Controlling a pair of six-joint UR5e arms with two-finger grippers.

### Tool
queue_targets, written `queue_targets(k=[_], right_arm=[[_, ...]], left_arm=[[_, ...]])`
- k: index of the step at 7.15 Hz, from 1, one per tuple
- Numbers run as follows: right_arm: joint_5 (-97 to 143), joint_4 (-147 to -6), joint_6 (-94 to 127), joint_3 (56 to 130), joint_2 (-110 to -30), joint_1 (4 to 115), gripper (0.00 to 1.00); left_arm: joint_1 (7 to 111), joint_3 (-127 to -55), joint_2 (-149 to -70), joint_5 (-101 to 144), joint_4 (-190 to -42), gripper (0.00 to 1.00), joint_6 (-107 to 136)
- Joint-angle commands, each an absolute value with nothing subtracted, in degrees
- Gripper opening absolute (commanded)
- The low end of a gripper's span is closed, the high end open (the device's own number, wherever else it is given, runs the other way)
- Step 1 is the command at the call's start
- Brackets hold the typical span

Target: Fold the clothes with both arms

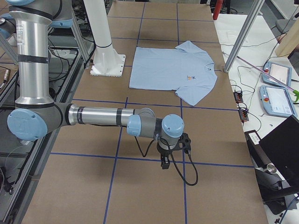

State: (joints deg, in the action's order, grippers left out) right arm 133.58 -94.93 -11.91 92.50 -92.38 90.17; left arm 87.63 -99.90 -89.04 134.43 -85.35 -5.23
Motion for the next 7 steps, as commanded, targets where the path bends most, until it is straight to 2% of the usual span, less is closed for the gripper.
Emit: queue_targets(k=[1, 7], right_arm=[[133.7, -94.9, -12.0, 92.5, -92.4, 90.1, 1.0], [138.9, -92.2, -11.8, 91.7, -93.2, 90.1, 1.0]], left_arm=[[87.4, -100.3, -89.1, 134.5, -84.5, 1.0, -5.5], [86.5, -100.4, -89.1, 134.1, -85.2, 1.0, -5.5]])
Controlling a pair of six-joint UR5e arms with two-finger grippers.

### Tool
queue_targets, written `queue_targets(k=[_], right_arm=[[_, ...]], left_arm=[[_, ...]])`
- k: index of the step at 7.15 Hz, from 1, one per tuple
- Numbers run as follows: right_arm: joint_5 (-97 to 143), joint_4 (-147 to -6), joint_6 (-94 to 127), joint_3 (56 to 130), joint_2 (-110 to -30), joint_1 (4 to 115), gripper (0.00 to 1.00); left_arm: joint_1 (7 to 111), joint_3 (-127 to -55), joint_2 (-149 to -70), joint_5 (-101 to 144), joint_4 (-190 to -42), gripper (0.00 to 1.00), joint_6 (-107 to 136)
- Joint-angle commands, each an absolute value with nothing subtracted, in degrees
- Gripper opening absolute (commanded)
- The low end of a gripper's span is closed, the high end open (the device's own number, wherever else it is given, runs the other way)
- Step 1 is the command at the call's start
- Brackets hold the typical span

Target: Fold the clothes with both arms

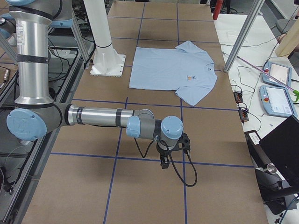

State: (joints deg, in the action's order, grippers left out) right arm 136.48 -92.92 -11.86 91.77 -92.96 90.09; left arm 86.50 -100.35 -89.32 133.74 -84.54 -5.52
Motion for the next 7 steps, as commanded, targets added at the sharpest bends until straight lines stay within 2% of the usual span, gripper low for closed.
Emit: queue_targets(k=[1, 3, 6, 7], right_arm=[[139.6, -91.9, -12.0, 91.8, -93.9, 89.9, 1.0], [139.3, -82.1, -5.2, 89.1, -91.0, 86.2, 1.0], [139.0, -66.1, 17.7, 75.3, -75.9, 76.2, 1.0], [137.9, -60.4, 27.2, 73.4, -72.2, 72.5, 1.0]], left_arm=[[86.5, -100.7, -89.2, 137.6, -85.6, 1.0, -5.1], [86.1, -101.5, -89.3, 145.1, -85.7, 1.0, -5.3], [86.0, -101.0, -89.6, 145.4, -92.9, 1.0, -5.1], [85.6, -101.1, -89.6, 145.3, -95.2, 1.0, -4.9]])
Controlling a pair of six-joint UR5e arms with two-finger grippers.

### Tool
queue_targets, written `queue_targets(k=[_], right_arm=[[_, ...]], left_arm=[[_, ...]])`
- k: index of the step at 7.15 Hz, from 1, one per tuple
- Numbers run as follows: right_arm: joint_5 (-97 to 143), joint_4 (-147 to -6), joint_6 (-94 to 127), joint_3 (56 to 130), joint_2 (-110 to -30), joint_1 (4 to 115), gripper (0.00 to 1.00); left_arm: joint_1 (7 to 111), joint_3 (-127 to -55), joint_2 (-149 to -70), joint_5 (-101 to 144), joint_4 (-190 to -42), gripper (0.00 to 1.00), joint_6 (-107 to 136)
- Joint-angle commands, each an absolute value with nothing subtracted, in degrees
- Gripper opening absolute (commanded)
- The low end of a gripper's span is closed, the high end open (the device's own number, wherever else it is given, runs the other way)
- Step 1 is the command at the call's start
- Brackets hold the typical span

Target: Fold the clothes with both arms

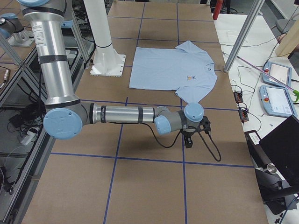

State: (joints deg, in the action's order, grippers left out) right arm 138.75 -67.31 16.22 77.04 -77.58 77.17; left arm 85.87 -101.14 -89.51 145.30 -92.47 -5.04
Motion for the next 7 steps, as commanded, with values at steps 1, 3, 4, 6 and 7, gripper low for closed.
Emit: queue_targets(k=[1, 3, 4, 6, 7], right_arm=[[136.5, -55.5, 40.4, 72.3, -68.4, 68.7, 1.0], [125.0, -47.6, 61.0, 72.2, -65.1, 58.7, 1.0], [119.1, -44.9, 73.0, 72.1, -64.1, 55.1, 1.0], [114.1, -44.7, 77.1, 70.3, -63.5, 52.9, 0.98], [112.3, -44.8, 77.1, 67.4, -61.2, 52.5, 0.93]], left_arm=[[85.5, -101.1, -89.6, 145.3, -95.7, 1.0, -5.0], [85.4, -101.1, -90.4, 145.1, -96.3, 1.0, -5.0], [85.4, -100.8, -90.4, 145.1, -97.0, 1.0, -5.0], [85.4, -100.5, -90.4, 145.1, -97.2, 1.0, -5.0], [85.4, -100.6, -90.4, 145.1, -97.2, 1.0, -5.0]])
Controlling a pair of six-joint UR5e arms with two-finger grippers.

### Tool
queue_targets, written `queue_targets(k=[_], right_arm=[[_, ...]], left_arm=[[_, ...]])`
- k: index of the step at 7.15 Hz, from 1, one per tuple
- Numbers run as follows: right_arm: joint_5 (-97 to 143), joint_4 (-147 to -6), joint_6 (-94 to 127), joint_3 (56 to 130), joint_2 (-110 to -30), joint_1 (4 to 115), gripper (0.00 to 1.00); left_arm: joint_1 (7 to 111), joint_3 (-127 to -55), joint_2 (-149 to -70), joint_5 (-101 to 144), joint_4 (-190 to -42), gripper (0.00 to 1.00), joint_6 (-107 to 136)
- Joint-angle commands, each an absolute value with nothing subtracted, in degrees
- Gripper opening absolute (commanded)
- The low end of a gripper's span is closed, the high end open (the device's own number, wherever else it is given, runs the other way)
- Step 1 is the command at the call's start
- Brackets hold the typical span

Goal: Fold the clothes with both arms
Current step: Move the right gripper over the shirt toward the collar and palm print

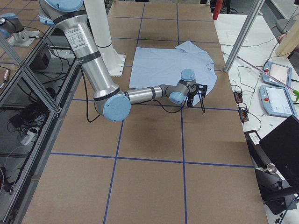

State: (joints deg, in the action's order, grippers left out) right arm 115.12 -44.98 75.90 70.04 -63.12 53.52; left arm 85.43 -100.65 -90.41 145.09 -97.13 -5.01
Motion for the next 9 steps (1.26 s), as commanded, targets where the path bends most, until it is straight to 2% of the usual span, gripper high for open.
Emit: queue_targets(k=[1, 3, 5, 6, 8, 9], right_arm=[[112.2, -44.8, 76.8, 66.5, -61.2, 52.6, 0.83], [112.1, -44.7, 76.5, 66.5, -61.8, 52.9, 0.73], [112.7, -44.6, 76.5, 67.1, -62.7, 53.2, 0.7], [112.7, -44.6, 76.6, 67.2, -62.7, 53.2, 0.54], [112.7, -44.6, 76.5, 67.8, -63.4, 53.1, 0.13], [112.6, -44.6, 76.6, 67.9, -63.2, 53.0, 0.0]], left_arm=[[85.4, -100.7, -90.4, 145.1, -97.2, 1.0, -5.0], [85.4, -100.9, -90.4, 145.1, -97.2, 1.0, -4.9], [85.4, -100.7, -90.4, 145.1, -97.2, 1.0, -4.9], [85.4, -100.9, -90.4, 145.1, -97.2, 1.0, -4.9], [85.5, -101.0, -90.4, 145.1, -97.2, 1.0, -4.9], [85.5, -101.2, -90.4, 145.1, -97.2, 1.0, -4.9]])
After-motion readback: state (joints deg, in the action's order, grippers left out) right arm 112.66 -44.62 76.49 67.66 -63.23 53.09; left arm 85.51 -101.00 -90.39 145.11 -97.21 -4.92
